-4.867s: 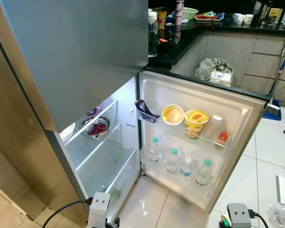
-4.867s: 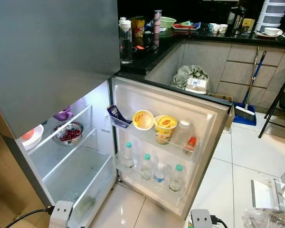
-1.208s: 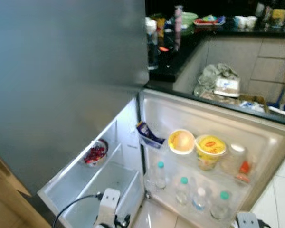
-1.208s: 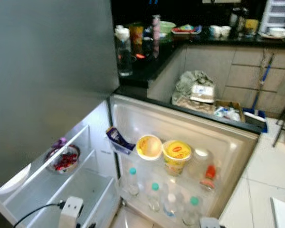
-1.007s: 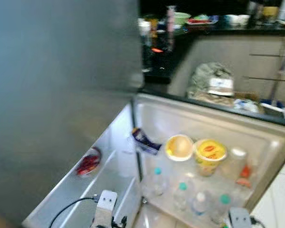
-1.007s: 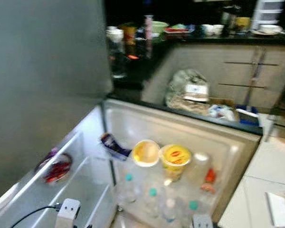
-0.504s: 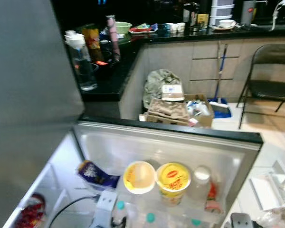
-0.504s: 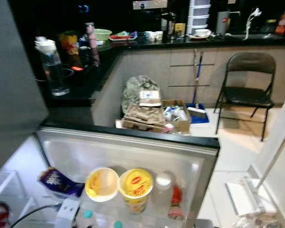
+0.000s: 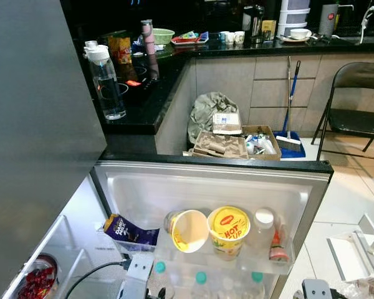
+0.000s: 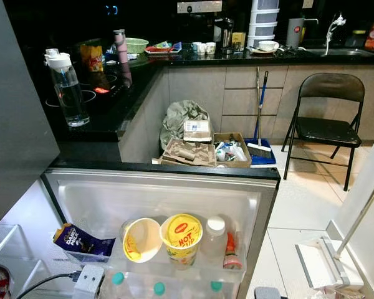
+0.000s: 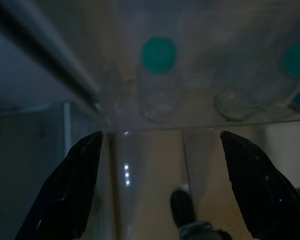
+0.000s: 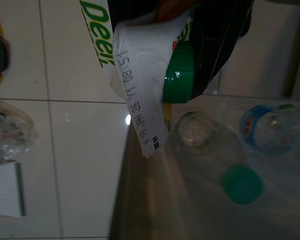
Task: Restocking fridge
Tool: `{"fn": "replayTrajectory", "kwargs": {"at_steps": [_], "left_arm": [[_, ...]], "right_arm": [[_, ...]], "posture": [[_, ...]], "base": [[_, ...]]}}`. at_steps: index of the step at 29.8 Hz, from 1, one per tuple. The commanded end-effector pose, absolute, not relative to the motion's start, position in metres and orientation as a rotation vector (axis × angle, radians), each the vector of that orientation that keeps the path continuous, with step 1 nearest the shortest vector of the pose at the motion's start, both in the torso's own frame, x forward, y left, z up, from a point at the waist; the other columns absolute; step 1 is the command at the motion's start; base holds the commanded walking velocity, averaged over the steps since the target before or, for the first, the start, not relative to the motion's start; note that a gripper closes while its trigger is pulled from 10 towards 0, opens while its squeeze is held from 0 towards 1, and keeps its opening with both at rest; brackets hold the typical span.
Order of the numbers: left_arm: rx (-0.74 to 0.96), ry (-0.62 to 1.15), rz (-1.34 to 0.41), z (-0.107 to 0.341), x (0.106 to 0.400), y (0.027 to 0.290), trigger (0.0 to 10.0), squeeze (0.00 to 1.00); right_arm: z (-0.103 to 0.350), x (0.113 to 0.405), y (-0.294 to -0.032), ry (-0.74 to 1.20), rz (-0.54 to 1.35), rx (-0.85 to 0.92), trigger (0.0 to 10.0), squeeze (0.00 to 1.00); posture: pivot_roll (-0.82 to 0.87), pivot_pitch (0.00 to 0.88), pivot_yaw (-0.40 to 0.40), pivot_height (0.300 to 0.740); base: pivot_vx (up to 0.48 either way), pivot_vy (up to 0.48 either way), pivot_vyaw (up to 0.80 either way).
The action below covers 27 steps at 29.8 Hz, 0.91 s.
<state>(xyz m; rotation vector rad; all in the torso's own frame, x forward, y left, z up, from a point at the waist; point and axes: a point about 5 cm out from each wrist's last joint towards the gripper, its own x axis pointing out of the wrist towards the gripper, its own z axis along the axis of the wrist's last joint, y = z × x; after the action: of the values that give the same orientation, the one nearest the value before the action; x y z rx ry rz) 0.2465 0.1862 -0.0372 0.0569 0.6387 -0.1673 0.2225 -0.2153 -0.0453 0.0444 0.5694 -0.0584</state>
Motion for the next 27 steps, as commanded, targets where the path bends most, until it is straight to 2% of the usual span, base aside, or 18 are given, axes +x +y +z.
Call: {"fn": "replayTrajectory", "kwargs": {"at_steps": [1,11,20,27], "left_arm": [[0.077,0.666,-0.128,-0.0413,0.2392,0.1988,10.0,0.0],[0.058,0.698,-0.065,-0.0452,0.2331,0.2078,10.0,0.0],[0.05,0.708,-0.08,-0.0455,0.2336,0.2065,10.0,0.0],[0.063,0.709,-0.096,-0.0431,0.2384,0.2047,10.0,0.0]], "right_arm": [[-0.0451,0.2222,-0.2153,0.565,-0.051,0.052,10.0,0.0],[-0.0404,0.2294,-0.2067,0.543,0.065,0.044,10.0,0.0],[-0.0409,0.229,-0.2056,0.543,0.058,0.049,10.0,0.0],[-0.0425,0.227,-0.2055,0.547,0.041,0.061,10.0,0.0]], "posture": [[-0.12,0.098,0.029,0.74],[-0.12,0.108,0.025,0.74],[-0.12,0.107,0.031,0.74],[-0.12,0.106,0.037,0.74]], "base": [[0.0,0.0,0.0],[0.0,0.0,0.0],[0.0,0.0,0.0],[-0.3,0.0,0.0]]}}
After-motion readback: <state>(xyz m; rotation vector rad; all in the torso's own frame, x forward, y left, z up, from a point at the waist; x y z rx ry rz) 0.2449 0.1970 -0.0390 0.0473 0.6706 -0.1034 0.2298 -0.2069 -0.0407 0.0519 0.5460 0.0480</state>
